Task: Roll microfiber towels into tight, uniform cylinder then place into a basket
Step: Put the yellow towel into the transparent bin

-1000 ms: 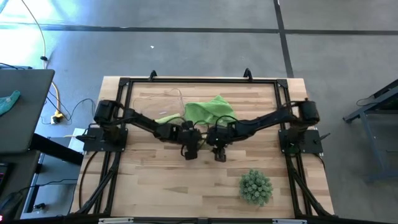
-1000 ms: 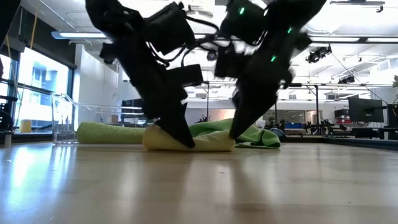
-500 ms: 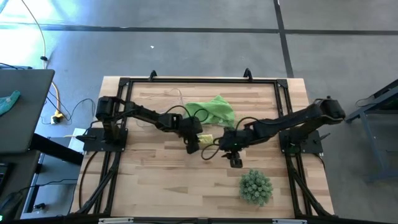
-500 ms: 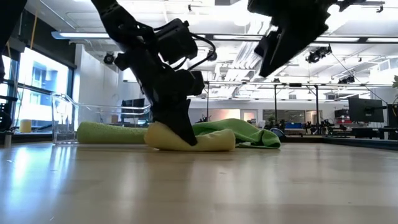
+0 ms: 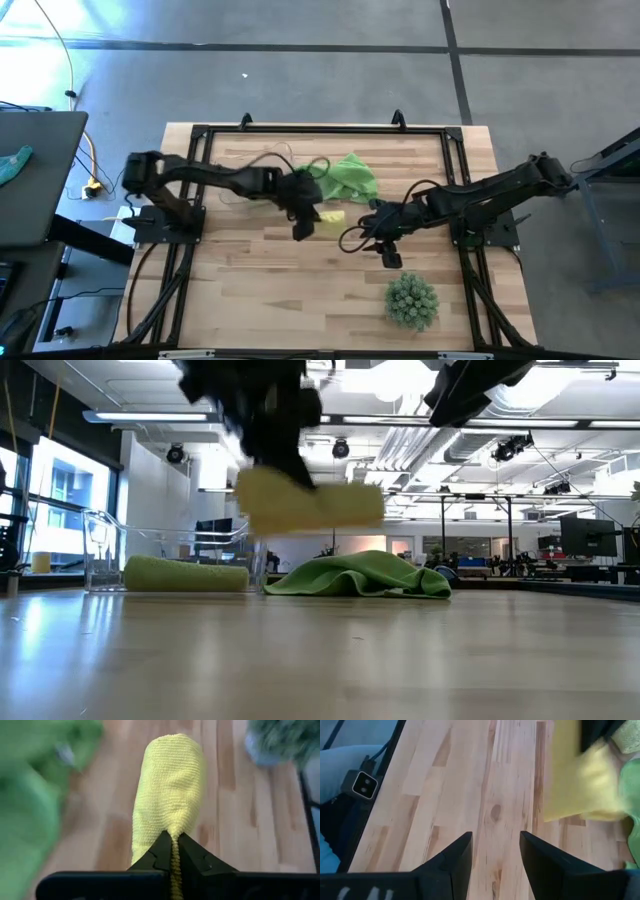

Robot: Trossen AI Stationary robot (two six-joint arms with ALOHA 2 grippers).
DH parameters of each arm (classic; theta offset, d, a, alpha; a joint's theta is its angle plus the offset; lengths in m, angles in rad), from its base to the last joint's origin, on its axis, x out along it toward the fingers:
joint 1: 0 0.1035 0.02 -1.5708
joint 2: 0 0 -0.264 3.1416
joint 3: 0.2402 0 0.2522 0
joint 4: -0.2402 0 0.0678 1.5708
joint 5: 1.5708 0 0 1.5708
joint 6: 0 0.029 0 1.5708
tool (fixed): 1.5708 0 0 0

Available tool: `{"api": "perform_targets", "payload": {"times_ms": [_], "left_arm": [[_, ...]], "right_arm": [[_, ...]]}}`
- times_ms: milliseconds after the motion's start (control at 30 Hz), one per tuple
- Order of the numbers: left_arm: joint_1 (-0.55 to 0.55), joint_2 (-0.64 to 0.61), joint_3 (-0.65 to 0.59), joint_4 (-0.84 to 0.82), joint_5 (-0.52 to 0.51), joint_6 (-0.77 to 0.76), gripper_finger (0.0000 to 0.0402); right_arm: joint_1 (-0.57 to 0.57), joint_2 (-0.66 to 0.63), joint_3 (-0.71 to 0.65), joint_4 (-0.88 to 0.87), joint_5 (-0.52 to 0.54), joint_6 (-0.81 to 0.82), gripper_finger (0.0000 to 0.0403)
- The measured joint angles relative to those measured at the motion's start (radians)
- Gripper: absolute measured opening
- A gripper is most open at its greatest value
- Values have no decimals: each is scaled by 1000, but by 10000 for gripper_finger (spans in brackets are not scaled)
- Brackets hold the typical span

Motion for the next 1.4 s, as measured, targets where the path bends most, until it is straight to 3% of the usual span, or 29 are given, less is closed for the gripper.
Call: {"api": "perform_targets", "payload": {"times_ms": [167, 433, 600, 800, 933, 1167, 1400], "left_arm": [[42, -138, 47, -161, -120, 75, 1], [107, -354, 83, -458, -526, 239, 1], [142, -382, 61, -532, -670, 342, 0], [200, -354, -57, -513, -787, 410, 0], [246, -337, -165, -405, -786, 443, 0], [305, -326, -341, -167, -637, 591, 0], [362, -306, -391, -114, -544, 693, 0]], "right_arm": [[0, -3, 0, -17, 0, -7, 155], [0, -2, 0, -30, 67, -8, 155], [0, -2, 0, -30, 129, -8, 155], [-1, -2, 0, -31, 207, -27, 155], [-1, -2, 0, -35, 224, -47, 155], [-1, -2, 0, -41, 228, -68, 155], [-1, -2, 0, -43, 228, -68, 155]]}}
